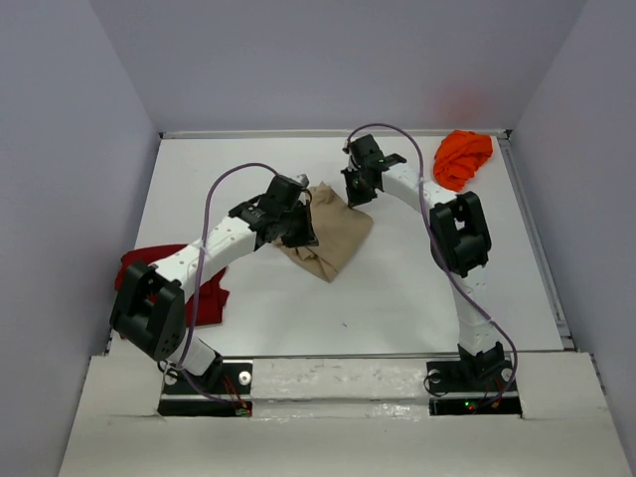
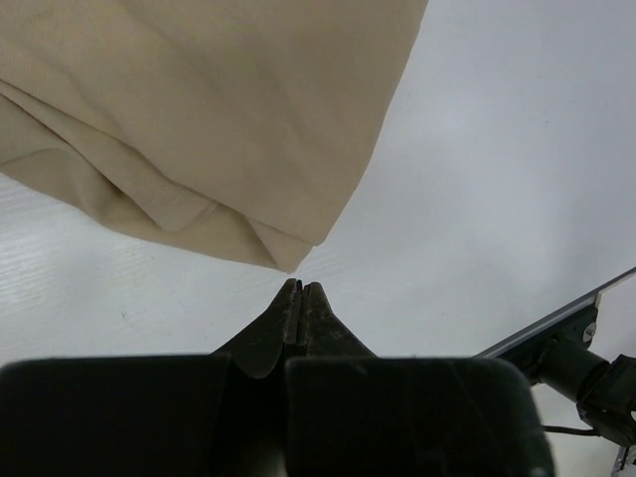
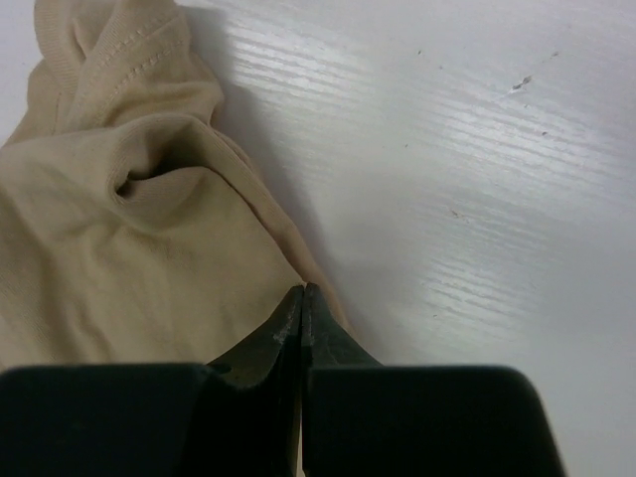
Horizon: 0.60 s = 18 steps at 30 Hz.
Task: Fold and stack the t-shirts
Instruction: Fold the long partially folded tshirt into a neat square
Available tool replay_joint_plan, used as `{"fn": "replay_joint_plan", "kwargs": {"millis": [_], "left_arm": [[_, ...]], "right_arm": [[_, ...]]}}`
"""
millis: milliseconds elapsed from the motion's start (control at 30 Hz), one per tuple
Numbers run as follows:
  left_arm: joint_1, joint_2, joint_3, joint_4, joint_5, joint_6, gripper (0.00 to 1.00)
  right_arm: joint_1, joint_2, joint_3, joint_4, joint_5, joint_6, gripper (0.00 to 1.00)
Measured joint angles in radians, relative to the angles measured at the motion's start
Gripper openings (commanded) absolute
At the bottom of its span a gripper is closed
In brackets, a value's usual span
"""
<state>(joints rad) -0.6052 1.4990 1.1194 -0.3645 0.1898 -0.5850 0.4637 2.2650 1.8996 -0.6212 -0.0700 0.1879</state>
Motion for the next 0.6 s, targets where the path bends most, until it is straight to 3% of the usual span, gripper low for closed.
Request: {"fn": "replay_joint_plan", "kwargs": {"millis": [333,600], "left_arm": [[0.0,0.0,0.044,-0.009,0.001,0.004,0.0],[0.0,0.0,0.063,-0.03,-0.016,0.009,0.0]], "right_arm": [[0.01,-0.133,-0.257,0.004,-0.019,0.045,0.0],[0.138,-0.25,-0.41,0.008,0.005,0.078,0.0]]}}
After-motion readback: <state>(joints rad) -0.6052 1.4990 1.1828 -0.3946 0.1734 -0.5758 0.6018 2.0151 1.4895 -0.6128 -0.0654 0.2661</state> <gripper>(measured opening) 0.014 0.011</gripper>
